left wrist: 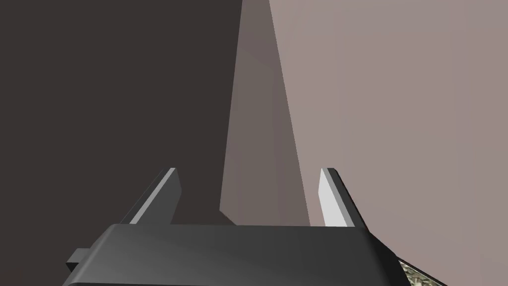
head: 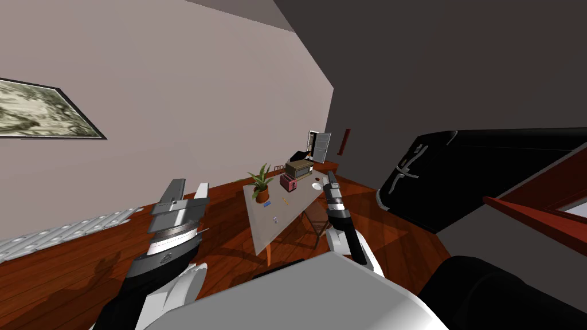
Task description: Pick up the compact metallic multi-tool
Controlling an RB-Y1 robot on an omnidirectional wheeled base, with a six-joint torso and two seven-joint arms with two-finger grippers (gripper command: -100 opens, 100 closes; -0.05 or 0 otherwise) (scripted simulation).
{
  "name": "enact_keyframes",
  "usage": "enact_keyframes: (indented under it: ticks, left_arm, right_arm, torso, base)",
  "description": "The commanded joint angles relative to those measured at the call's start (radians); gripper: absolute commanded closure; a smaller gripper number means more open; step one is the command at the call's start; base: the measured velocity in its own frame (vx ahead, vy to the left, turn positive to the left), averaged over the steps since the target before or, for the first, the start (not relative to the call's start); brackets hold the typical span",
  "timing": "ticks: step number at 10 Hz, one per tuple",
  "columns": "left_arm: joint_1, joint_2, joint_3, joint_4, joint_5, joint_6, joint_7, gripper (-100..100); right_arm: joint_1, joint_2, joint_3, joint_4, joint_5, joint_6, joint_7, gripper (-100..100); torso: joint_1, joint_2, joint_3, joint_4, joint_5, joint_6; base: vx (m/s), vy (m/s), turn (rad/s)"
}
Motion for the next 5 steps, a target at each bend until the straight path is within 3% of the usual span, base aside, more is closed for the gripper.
enact_keyframes:
  ticks: [1,5]
  left_arm:
    - [-0.020,0.045,0.000,0.027,-0.001,0.010,0.006,-100]
    - [-0.082,0.141,-0.005,0.119,-0.003,0.046,0.025,-100]
  right_arm:
    - [0.000,0.000,0.000,0.000,0.000,0.000,0.000,0]
    - [0.000,0.000,0.000,0.000,0.000,0.000,0.000,0]
  torso:
    - [0.000,0.000,0.000,0.000,0.000,0.000]
    - [0.001,0.007,0.004,0.002,0.000,0.000]
  base:
    - [-0.071,0.020,-0.025]
    - [-0.101,0.009,-0.074]
